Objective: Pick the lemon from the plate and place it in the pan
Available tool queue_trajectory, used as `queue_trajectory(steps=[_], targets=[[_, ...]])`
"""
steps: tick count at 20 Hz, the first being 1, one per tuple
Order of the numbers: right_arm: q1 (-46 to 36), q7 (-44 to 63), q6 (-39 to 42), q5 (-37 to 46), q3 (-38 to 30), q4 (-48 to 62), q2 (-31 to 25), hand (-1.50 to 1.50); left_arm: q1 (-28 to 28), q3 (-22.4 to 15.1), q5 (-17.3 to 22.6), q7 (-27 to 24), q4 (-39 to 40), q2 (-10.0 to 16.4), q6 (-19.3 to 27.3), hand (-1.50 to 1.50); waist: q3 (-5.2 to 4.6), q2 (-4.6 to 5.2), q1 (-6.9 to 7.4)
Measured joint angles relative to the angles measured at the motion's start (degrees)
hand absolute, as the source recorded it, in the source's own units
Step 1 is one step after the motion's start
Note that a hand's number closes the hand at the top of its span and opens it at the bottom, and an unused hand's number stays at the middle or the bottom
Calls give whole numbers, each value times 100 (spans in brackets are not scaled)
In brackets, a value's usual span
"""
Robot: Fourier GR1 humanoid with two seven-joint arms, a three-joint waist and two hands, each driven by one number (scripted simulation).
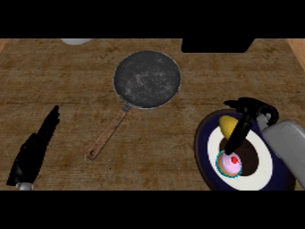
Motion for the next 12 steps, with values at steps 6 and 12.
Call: queue_trajectory(steps=[6,12], targets=[[73,-142,35,350,-186,164,221,150,17,190,-39,61,-117,-37,-190,0,-12,-15,4],[148,-554,-64,835,-527,534,542,150,-85,303,-211,127,-72,-188,-295,0,-22,-17,2]])
